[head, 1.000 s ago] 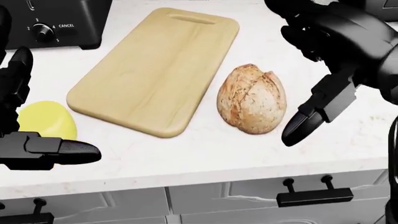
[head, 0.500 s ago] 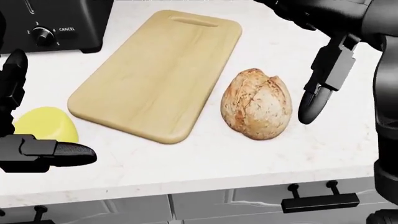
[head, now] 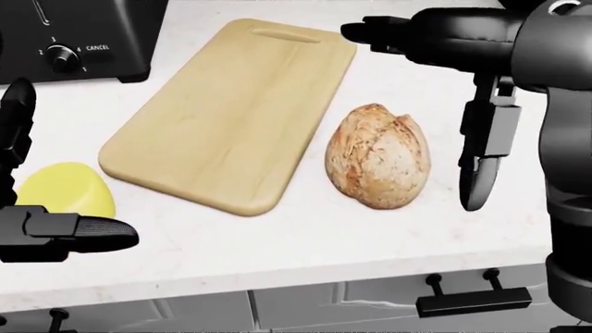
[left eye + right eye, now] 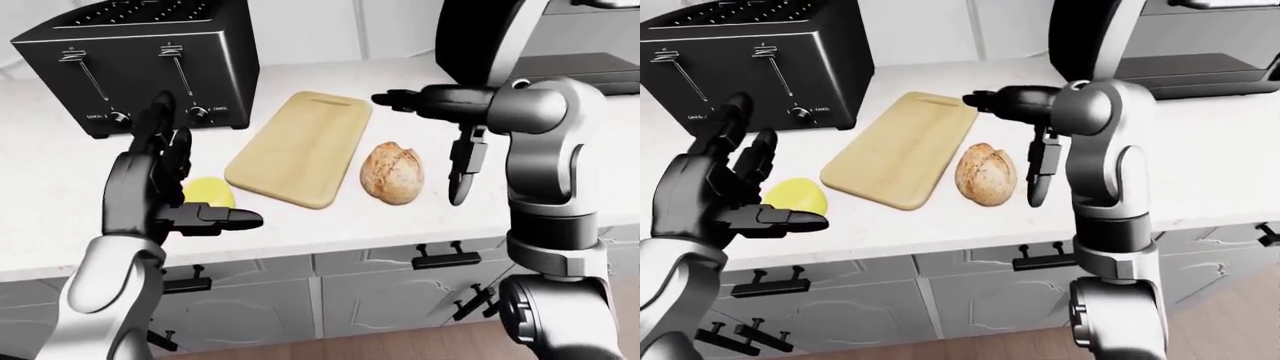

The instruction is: Place the bread and cheese on the cutting board.

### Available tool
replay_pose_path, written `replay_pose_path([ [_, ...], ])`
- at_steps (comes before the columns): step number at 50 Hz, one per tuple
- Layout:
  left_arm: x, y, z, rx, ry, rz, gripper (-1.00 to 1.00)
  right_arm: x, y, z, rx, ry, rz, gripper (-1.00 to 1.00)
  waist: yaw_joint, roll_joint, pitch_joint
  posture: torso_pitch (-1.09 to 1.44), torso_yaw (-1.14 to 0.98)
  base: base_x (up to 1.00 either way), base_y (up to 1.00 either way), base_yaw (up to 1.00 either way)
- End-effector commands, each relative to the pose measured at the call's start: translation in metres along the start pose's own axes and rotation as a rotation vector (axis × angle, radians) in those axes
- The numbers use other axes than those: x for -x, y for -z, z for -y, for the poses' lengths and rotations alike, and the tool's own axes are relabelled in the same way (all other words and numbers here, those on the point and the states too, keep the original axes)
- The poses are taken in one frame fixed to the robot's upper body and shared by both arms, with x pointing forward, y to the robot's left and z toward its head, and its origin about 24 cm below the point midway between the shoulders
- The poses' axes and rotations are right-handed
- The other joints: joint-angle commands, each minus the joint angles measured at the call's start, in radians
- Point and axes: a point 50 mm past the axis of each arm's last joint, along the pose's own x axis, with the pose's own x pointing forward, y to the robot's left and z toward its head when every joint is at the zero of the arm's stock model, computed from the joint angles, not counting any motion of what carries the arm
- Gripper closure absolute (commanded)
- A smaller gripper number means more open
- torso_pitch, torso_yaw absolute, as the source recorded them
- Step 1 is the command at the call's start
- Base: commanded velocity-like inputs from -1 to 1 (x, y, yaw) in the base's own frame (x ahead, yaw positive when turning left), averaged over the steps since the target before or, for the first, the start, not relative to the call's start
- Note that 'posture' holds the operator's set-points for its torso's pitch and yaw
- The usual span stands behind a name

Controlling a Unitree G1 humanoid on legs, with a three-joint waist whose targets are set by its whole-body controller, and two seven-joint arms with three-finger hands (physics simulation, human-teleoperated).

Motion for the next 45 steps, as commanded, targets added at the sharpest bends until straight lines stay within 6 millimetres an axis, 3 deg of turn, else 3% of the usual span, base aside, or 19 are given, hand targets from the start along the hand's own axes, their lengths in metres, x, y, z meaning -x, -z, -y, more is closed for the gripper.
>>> replay_pose_path([
  [1, 0.002, -0.012, 0.0, -0.015, -0.005, 0.077, -1.0, 0.01, -0.008, 0.013, 0.042, 0.068, 0.012, -1.0, 0.0, 0.0, -0.024, 0.0, 0.0, 0.0, 0.0, 0.0],
  [45, 0.004, -0.014, -0.005, -0.014, -0.015, 0.08, -1.0, -0.019, -0.035, 0.001, 0.156, 0.0, 0.076, -0.98, -0.003, 0.01, -0.027, 0.0, 0.0, 0.0, 0.0, 0.0],
])
